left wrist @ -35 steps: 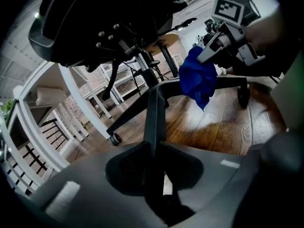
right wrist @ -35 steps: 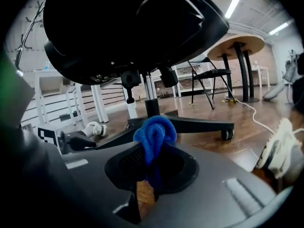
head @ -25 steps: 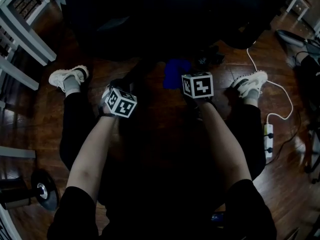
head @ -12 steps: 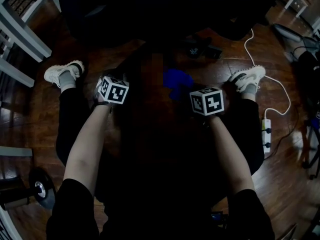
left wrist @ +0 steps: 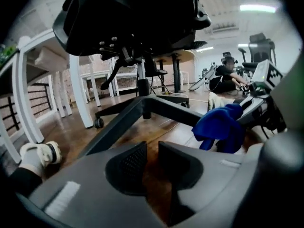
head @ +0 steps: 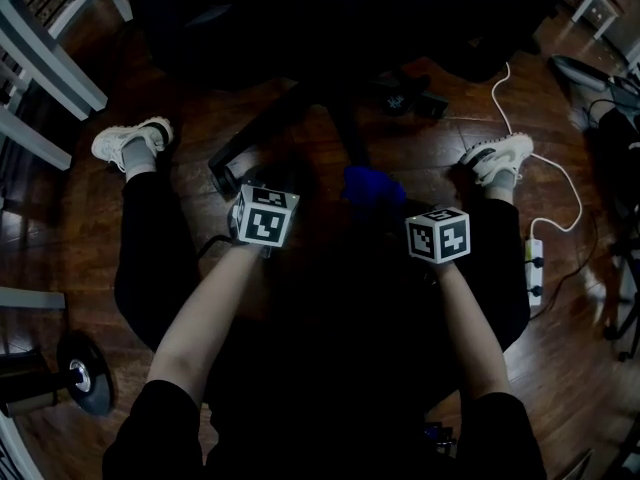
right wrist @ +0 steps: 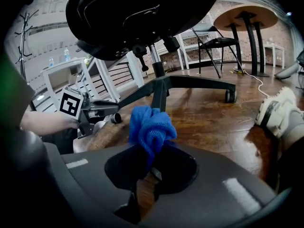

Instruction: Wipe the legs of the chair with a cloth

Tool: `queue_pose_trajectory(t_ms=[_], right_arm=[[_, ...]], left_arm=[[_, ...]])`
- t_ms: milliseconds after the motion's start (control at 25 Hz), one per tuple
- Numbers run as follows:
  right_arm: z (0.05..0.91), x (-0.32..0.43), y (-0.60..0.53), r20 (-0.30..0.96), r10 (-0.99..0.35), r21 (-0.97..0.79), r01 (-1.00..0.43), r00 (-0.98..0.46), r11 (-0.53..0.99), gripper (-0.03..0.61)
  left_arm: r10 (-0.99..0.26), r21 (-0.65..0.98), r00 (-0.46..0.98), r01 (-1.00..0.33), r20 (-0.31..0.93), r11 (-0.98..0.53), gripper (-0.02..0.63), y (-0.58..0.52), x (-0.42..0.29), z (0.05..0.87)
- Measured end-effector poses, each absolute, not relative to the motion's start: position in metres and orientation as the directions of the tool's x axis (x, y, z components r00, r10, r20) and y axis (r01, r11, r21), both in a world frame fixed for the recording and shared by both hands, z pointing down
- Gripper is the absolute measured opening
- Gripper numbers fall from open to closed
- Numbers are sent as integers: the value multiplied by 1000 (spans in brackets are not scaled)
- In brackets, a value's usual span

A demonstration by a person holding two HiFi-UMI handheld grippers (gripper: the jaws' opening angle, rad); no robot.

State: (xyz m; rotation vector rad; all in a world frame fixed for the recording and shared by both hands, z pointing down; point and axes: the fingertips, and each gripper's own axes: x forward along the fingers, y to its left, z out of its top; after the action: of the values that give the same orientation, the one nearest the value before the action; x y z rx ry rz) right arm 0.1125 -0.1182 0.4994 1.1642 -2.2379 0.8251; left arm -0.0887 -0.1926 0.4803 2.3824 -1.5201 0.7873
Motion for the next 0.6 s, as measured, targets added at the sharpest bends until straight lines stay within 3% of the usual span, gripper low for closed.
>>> queue_pose_trajectory(t_ms=[160, 320, 480, 600], right_arm=[[498, 122, -104, 626, -548, -326, -825, -555, 463, 58], [462, 135, -138, 426, -653, -518, -761, -626, 391, 55], [431, 144, -195, 277, -746, -555, -735, -605, 390, 55], [418, 148, -242, 245, -782, -506, -764, -573, 401, 57]], left_arm=[[-759, 2, 395, -888, 518, -461, 77, -175, -66, 477], [-735, 79, 440, -879, 516, -470, 78, -166, -57, 483], [-725, 66, 440, -874, 530, -482, 78, -164, -64, 484], [-737, 12, 420, -873, 529, -488, 78, -164, -79, 477]])
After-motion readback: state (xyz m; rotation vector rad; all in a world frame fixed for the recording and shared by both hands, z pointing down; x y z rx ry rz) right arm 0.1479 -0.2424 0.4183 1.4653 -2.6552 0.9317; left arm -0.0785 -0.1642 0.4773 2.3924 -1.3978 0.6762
